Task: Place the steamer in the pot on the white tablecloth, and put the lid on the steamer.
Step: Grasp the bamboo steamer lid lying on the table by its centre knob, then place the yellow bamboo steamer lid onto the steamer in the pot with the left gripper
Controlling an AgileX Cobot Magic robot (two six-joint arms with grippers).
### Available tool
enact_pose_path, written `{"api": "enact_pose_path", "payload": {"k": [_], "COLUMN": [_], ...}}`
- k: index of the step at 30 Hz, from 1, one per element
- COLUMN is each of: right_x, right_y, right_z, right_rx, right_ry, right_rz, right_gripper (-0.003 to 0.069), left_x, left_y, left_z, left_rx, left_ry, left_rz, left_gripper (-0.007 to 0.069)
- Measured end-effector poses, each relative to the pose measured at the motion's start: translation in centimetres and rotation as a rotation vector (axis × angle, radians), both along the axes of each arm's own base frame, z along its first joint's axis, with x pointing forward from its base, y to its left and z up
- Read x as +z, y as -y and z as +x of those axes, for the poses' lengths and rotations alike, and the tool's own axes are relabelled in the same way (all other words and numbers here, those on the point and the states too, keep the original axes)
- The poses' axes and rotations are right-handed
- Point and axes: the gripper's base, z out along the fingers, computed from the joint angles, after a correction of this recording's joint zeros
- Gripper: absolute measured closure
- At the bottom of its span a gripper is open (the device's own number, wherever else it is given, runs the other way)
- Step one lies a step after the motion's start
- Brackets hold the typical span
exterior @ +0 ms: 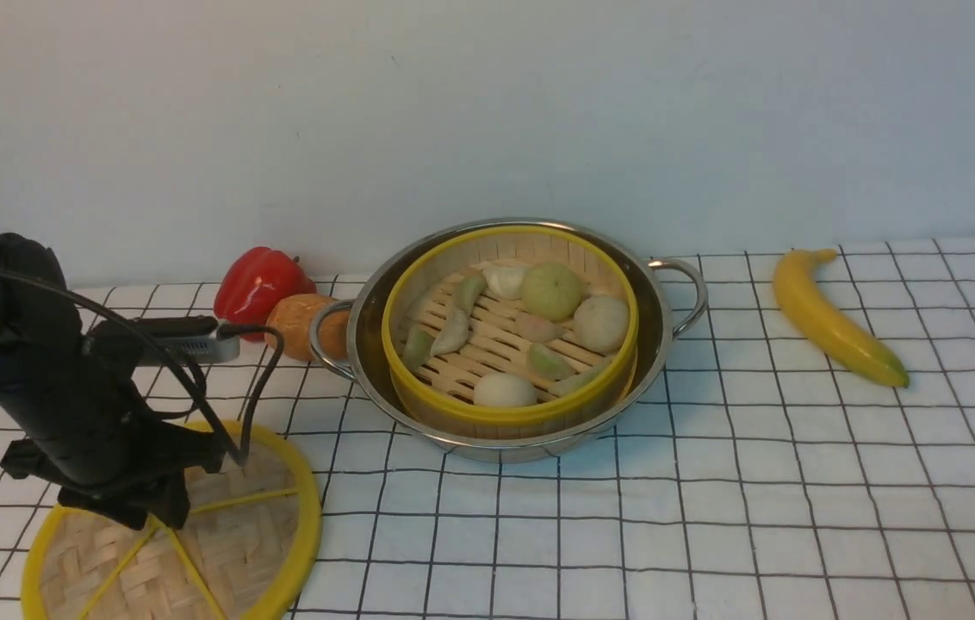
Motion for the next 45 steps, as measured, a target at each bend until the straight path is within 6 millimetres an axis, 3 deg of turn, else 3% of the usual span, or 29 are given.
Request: {"api": "enact_pose_path", "payload": {"k": [5,7,11,14,18,19,20,21,22,24,25,26,27,32,35,42,45], "right_x": [0.0,0.0,0.0,0.0,0.0,0.0,0.0,0.0,0.0,0.0,0.0,0.0,0.0,0.0,0.0,0.0,0.0], "right_y": [0.0,0.0,0.0,0.0,0.0,0.0,0.0,0.0,0.0,0.0,0.0,0.0,0.0,0.0,0.0,0.0,0.0], "right_z": [0.0,0.0,0.0,0.0,0.0,0.0,0.0,0.0,0.0,0.0,0.0,0.0,0.0,0.0,0.0,0.0,0.0], "right_rx": [0.0,0.0,0.0,0.0,0.0,0.0,0.0,0.0,0.0,0.0,0.0,0.0,0.0,0.0,0.0,0.0,0.0], "right_ry": [0.0,0.0,0.0,0.0,0.0,0.0,0.0,0.0,0.0,0.0,0.0,0.0,0.0,0.0,0.0,0.0,0.0], "right_rz": [0.0,0.0,0.0,0.0,0.0,0.0,0.0,0.0,0.0,0.0,0.0,0.0,0.0,0.0,0.0,0.0,0.0], "right_gripper": [0.0419,0.0419,0.0419,0.0419,0.0419,0.0419,0.0419,0.0419,0.0419,0.0419,0.0419,0.0419,0.0419,0.0419,0.0419,0.0419,0.0419], "left_x": [-0.2,-0.2,-0.1,1.1,5.8,8.1,8.8,11.9,11.9,15.7,17.3,17.5,18.8,20.6,20.2,17.0,16.6], "left_y": [-0.1,-0.2,-0.3,-0.4,-0.9,-1.1,-1.1,-1.1,-1.1,-0.4,0.7,0.7,2.1,7.3,10.4,17.8,19.2], "left_z": [0.1,0.1,0.0,0.0,0.7,0.8,0.9,1.1,1.0,1.5,1.9,1.9,2.2,3.9,5.6,9.2,9.6], "left_rx": [0.005,-0.01,-0.03,-0.072,-0.116,-0.149,-0.158,-0.22,-0.22,-0.361,-0.459,-0.468,-0.545,-0.662,-0.67,-0.787,-0.851], "left_ry": [-0.008,-0.009,-0.009,-0.004,0.067,0.099,0.112,0.174,0.172,0.286,0.359,0.369,0.431,0.528,0.516,0.493,0.505], "left_rz": [0.012,0.026,0.033,0.047,0.101,0.13,0.135,0.155,0.154,0.14,0.112,0.106,0.07,-0.035,-0.038,0.077,0.082], "left_gripper": [0.0412,0.0508,0.0508,0.0508,0.0508,0.0508,0.0508,0.0508,0.0508,0.0508,0.0508,0.0508,0.0508,0.0508,0.0508,0.0508,0.0508]}}
